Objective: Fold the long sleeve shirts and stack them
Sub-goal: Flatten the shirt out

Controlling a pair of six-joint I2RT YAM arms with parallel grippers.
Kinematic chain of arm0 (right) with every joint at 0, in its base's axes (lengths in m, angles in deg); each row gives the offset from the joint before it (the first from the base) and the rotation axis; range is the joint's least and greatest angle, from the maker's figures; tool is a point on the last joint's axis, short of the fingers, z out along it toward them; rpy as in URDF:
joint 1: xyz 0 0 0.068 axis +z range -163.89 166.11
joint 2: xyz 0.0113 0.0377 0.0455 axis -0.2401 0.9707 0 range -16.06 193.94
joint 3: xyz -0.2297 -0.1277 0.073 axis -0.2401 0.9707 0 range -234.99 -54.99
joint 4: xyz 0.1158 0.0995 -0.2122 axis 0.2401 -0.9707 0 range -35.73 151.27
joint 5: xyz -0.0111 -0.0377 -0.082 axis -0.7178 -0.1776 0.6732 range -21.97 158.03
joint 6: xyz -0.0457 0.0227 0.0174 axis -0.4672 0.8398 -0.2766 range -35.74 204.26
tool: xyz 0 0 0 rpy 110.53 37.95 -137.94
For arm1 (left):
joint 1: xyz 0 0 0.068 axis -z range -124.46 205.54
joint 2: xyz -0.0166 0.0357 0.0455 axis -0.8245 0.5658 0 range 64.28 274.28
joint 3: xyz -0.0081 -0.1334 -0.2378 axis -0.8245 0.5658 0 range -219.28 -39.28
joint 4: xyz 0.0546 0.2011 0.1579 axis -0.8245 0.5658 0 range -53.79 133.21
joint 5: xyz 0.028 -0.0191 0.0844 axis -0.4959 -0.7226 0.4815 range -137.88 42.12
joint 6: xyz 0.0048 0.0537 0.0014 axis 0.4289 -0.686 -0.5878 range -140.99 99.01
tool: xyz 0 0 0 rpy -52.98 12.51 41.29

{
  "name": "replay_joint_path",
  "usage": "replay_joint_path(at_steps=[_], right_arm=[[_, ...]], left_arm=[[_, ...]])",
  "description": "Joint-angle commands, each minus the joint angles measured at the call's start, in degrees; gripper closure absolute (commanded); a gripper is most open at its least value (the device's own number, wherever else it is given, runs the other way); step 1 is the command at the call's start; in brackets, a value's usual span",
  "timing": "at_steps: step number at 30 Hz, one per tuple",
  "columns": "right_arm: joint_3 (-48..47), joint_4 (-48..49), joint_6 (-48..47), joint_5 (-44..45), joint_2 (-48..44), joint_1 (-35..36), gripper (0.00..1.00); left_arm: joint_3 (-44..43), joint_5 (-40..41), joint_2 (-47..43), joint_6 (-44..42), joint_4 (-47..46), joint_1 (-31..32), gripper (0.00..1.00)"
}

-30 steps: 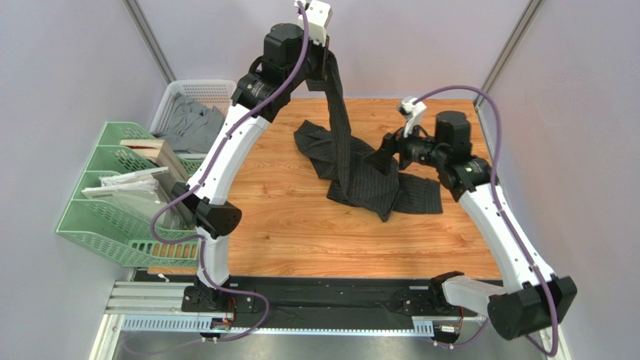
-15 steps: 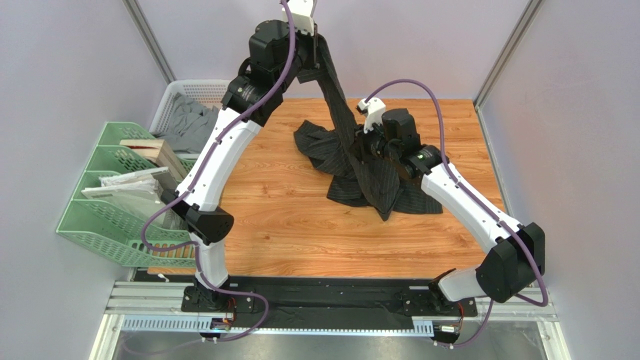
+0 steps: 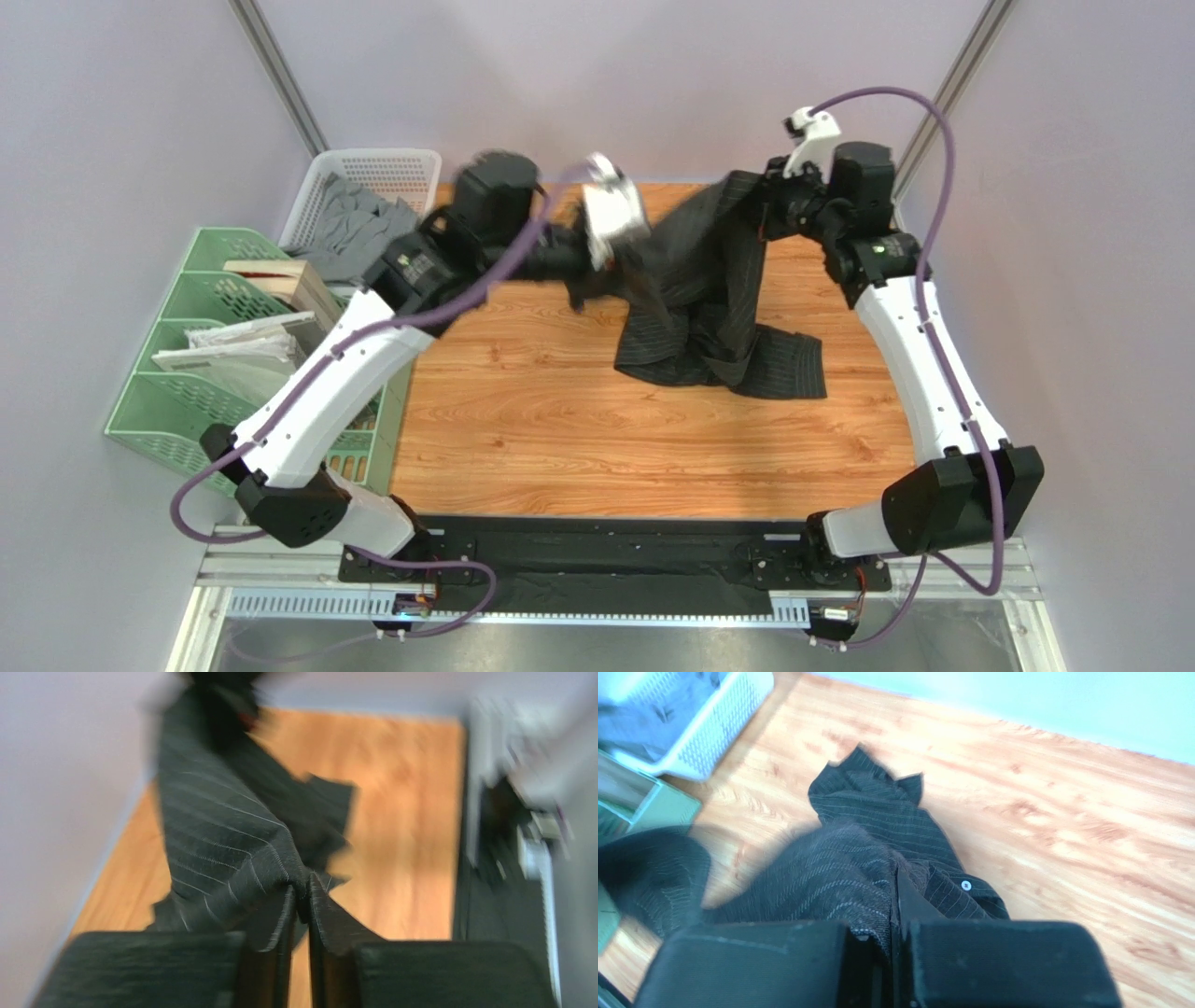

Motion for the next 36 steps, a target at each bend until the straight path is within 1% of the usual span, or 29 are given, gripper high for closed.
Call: replay_joint_path(at_steps=[1,2,3,4,5,7,8,9,11,12,13,14,15,16,17,18,19,22,24,25,27,31,33,34,36], right_arm=[[-5.2,-3.5,-1.3,-17.6,-3.5,-8.8,1.0],[-5.2,-6.7,-3.1,-20.5,-3.9,-9.9,1.0],[-4.5,-7.7,-4.4,-22.0,-4.4,-13.1,1.0],[-3.8,-8.4,-5.6,-23.5,-5.7,-14.5,1.0],[-2.8,-8.5,-6.1,-26.4,-6.3,-15.9,1.0],[-1.2,-8.9,-7.0,-28.3,-7.3,-18.0,1.0],[-0.8,-9.5,-9.1,-29.1,-7.8,-18.0,1.0],[-0.5,-10.5,-10.1,-29.4,-7.8,-18.1,1.0],[0.7,-10.9,-10.6,-28.2,-7.9,-18.2,1.0],[1.0,-11.6,-11.5,-28.0,-7.8,-18.2,1.0],[1.3,-11.7,-11.5,-27.4,-7.8,-18.1,1.0],[1.4,-11.5,-11.6,-26.5,-7.8,-18.1,1.0],[1.3,-11.4,-11.2,-26.2,-7.5,-18.2,1.0],[1.1,-11.3,-10.8,-26.0,-7.4,-18.1,1.0],[0.7,-10.7,-10.3,-25.9,-7.1,-18.2,1.0],[0.5,-10.2,-9.3,-25.7,-7.0,-18.2,1.0],[0.3,-9.9,-8.7,-25.5,-6.7,-18.2,1.0],[-0.8,-7.6,-6.4,-25.0,-5.9,-18.2,1.0],[-2.4,-6.5,-5.2,-24.7,-5.1,-18.1,1.0],[-3.1,-6.3,-4.5,-24.9,-4.3,-18.2,1.0],[-4.7,-6.0,-4.2,-25.0,-3.5,-18.1,1.0],[-5.9,-4.8,-2.3,-25.6,-2.1,-18.1,1.0],[-6.4,-4.5,-1.8,-25.8,-1.6,-18.2,1.0],[-6.6,-4.4,-1.8,-25.8,-1.5,-18.2,1.0],[-6.7,-4.4,-1.6,-25.8,-1.2,-18.2,1.0]], left_arm=[[4.5,-8.6,2.4,-18.5,20.3,13.2,0.57],[8.2,-11.4,1.6,-17.2,18.9,9.2,0.33],[10.4,-14.1,0.8,-13.4,13.5,5.7,0.01],[12.6,-15.0,0.4,-11.0,9.8,2.2,0.01],[15.9,-13.3,0.1,-9.6,6.7,-3.5,0.01],[18.7,-9.9,0.6,-9.6,-0.8,-7.5,0.01],[22.4,-5.8,1.5,-9.7,-4.0,-10.2,0.01],[24.0,-4.3,2.1,-11.7,-9.4,-11.1,0.02],[26.5,-3.4,5.1,-16.7,-11.5,-12.7,0.05],[26.7,-2.2,6.7,-21.1,-12.4,-12.8,0.08],[26.8,-1.0,9.9,-22.0,-13.4,-12.8,0.12],[25.8,2.3,11.9,-22.6,-14.1,-12.8,0.16],[24.7,3.6,14.1,-21.6,-14.2,-12.9,0.2],[23.3,4.1,18.3,-20.6,-13.6,-13.5,0.27],[20.0,4.1,20.3,-19.2,-12.9,-13.7,0.28],[18.6,4.2,22.1,-16.0,-12.0,-13.8,0.3],[17.7,4.4,24.3,-14.4,-12.0,-13.7,0.33],[16.9,5.8,26.8,-8.5,-14.4,-13.8,0.39],[16.9,8.7,27.7,-6.2,-16.7,-13.7,0.39],[16.6,10.0,29.2,-5.7,-17.3,-13.8,0.37],[13.4,13.8,31.4,-5.8,-15.8,-13.8,0.36],[7.5,14.1,37.0,-6.8,-14.1,-13.9,0.35],[4.8,14.3,40.3,-5.9,-11.4,-13.9,0.35],[1.7,13.8,41.6,-5.5,-10.1,-13.9,0.35],[-0.8,13.5,44.2,-4.0,-7.5,-14.1,0.38]])
